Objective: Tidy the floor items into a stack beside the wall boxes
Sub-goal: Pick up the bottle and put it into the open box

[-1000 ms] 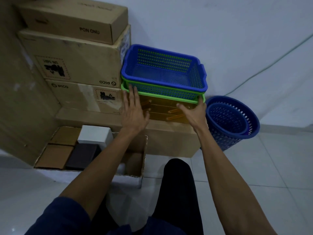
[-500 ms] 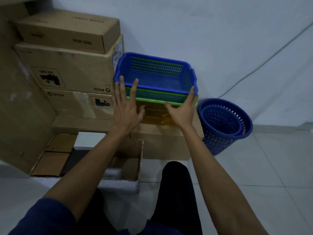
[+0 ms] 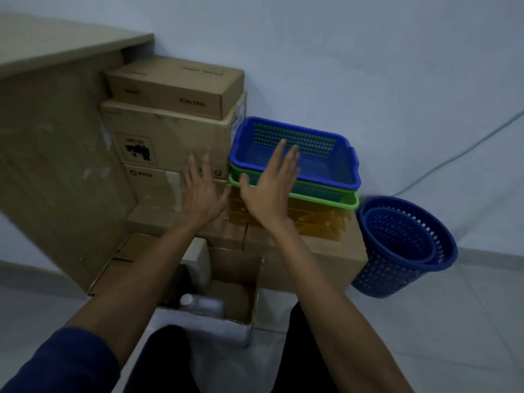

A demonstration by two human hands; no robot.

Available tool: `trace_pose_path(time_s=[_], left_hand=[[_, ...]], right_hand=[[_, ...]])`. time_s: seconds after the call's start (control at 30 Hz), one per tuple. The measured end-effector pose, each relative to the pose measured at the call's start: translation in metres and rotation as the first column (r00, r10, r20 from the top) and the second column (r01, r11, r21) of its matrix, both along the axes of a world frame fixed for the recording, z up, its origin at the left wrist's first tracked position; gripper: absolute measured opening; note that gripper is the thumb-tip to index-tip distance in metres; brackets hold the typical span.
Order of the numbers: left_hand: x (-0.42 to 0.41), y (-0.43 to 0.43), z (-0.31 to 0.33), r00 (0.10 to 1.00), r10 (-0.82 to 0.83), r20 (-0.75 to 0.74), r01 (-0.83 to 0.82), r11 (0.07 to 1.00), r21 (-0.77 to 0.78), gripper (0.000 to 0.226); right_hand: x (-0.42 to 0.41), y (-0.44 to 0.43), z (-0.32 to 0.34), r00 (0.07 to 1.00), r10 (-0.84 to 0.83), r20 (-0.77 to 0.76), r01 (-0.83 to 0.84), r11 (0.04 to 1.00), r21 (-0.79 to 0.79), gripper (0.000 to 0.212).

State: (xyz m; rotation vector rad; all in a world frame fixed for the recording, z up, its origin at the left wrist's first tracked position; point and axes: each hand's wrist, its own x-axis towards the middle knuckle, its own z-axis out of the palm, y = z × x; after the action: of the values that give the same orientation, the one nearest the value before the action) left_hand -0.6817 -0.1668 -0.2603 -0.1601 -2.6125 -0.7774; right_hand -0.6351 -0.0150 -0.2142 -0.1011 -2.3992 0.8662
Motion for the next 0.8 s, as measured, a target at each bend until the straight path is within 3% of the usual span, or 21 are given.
trace_pose_path(time_s=[0.13, 0.2, 0.27, 0.37, 0.53, 0.67, 0.73, 0.8], left_hand=[[-0.021, -0.063, -0.003, 0.965, 0.055, 0.255, -0.067, 0.997, 0.036, 0.092], [-0.025, -0.088, -0.015, 0.894, 0.029, 0.447, 0.000, 0.998, -0.063, 0.094], [-0.025, -0.101, -0.027, 0.853, -0.027, 0.521, 0.133, 0.977, -0.166, 0.093], [-0.021, -0.096, -0.044, 0.888, -0.106, 0.448, 0.211, 0.959, -0.190, 0.093], [-0.026, -0.075, -0.052, 0.918, -0.037, 0.394, 0.088, 0.990, -0.112, 0.088], [-0.018, -0.078, -0.059, 0.907, -0.037, 0.420, 0.095, 0.989, -0.117, 0.097], [-0.010, -0.071, -0.062, 0.946, -0.025, 0.323, 0.076, 0.986, -0.147, 0.102], [-0.004, -0.053, -0.061, 0.983, -0.096, 0.159, 0.138, 0.951, -0.278, 0.098]], right_hand=[[-0.044, -0.052, 0.035, 0.953, 0.260, 0.154, -0.265, 0.964, 0.007, 0.107], [-0.061, -0.061, 0.046, 0.929, 0.297, 0.222, -0.313, 0.949, 0.039, 0.111], [-0.069, -0.065, 0.048, 0.923, 0.313, 0.226, -0.324, 0.946, 0.012, 0.114], [-0.075, -0.063, 0.044, 0.936, 0.290, 0.198, -0.309, 0.948, 0.072, 0.114], [-0.083, -0.052, 0.039, 0.936, 0.293, 0.196, -0.325, 0.933, 0.157, 0.118], [-0.081, -0.043, 0.044, 0.898, 0.379, 0.222, -0.405, 0.911, 0.081, 0.116], [-0.081, -0.038, 0.045, 0.879, 0.409, 0.245, -0.436, 0.897, 0.067, 0.115], [-0.082, -0.033, 0.045, 0.869, 0.424, 0.254, -0.455, 0.887, 0.077, 0.113]])
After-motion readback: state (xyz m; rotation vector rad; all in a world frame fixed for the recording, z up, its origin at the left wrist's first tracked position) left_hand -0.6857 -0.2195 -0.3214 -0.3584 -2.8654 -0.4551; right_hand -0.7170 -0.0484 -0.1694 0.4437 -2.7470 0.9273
